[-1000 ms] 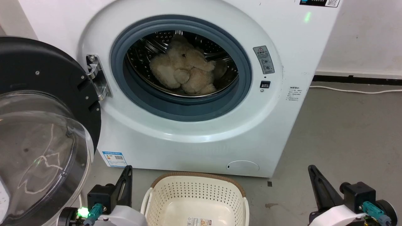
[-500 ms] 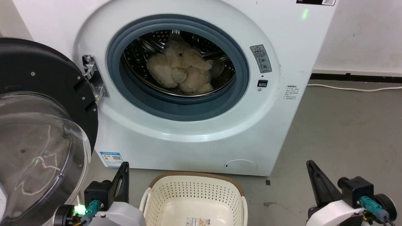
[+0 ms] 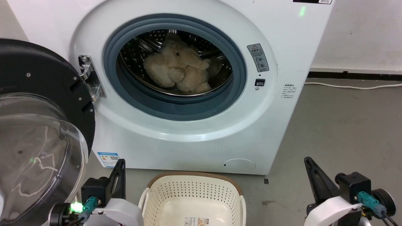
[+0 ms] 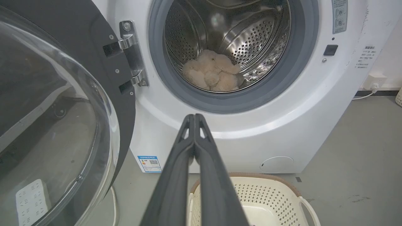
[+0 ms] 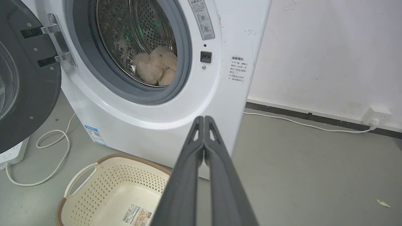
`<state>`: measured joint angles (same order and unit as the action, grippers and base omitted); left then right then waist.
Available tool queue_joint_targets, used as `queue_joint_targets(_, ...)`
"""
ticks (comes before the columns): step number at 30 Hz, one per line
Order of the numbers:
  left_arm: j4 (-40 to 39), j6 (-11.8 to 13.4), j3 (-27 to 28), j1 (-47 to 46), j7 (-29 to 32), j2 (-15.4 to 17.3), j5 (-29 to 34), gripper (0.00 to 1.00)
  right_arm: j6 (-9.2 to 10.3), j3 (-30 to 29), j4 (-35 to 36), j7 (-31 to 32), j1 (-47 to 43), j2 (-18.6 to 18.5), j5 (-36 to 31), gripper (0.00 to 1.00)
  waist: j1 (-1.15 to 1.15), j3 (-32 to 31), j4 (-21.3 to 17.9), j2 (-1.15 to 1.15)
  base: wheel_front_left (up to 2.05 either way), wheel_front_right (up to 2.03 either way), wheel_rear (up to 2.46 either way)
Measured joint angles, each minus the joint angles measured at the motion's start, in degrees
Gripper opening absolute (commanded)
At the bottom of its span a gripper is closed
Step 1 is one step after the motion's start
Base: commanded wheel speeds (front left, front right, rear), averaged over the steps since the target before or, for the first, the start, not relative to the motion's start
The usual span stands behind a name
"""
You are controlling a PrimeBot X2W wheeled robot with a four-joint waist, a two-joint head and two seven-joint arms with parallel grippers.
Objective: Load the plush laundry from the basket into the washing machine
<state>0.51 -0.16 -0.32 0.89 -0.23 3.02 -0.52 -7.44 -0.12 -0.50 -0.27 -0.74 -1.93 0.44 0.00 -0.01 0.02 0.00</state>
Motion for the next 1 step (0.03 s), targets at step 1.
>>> queue_joint_targets(1, -0.10, 0.01, 0.10, -0.01, 0.18, -0.01, 0.04, 0.00, 0.00, 0.03, 0.09, 0.11, 0.05, 0.00, 0.00, 0.00, 0.00, 0.01, -0.03, 0.00, 0.00, 0.00, 0.00)
